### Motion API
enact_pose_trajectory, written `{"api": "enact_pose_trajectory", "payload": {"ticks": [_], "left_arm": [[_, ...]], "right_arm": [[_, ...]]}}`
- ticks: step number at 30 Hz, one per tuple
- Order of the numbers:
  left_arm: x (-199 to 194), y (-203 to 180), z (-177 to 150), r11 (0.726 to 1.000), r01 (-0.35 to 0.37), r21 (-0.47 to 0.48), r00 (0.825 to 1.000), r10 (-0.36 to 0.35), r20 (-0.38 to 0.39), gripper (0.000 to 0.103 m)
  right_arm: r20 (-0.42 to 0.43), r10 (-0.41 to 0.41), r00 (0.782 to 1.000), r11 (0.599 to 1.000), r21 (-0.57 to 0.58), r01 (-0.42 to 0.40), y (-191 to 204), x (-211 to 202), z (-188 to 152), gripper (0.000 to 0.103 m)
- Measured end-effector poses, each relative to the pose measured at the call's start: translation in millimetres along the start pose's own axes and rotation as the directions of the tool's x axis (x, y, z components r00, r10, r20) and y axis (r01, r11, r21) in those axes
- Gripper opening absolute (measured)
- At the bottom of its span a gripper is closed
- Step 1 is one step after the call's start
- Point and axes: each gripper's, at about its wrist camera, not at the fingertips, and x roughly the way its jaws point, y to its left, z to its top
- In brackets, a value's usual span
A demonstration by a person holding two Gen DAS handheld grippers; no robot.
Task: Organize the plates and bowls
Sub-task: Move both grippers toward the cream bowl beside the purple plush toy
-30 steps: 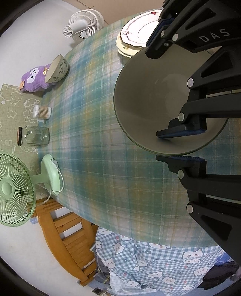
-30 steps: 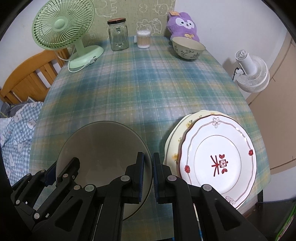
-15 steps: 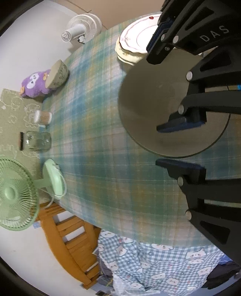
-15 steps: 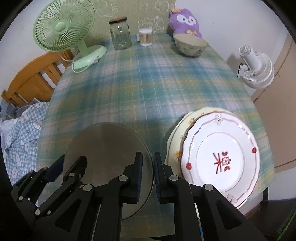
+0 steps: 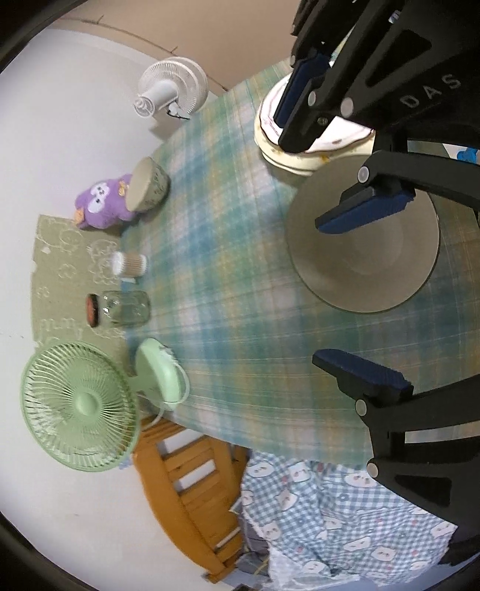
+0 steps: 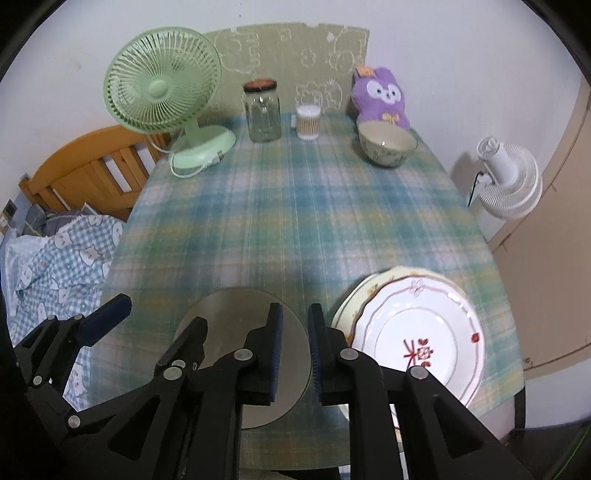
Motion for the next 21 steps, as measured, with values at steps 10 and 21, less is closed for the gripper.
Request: {"api": "enact_pose_trajectory", "payload": {"ticks": [10, 21], "left_arm": [[-26.2, -12.4, 34.6, 0.999, 0.031, -0.008, 0.997, -0.030, 0.072, 0.076], [-26.8, -54.1, 86.8, 0.999, 0.020, -0.033, 0.990, -0.016, 0.139, 0.094]], "right_arm": [[0.110, -0.022, 0.994, 0.998, 0.056, 0.016, -18.4, -39.9, 27.0, 0.074], [0.181, 0.004, 0.983, 0.999, 0.033, -0.010, -69.8, -44.2, 76.4, 0.087]]}}
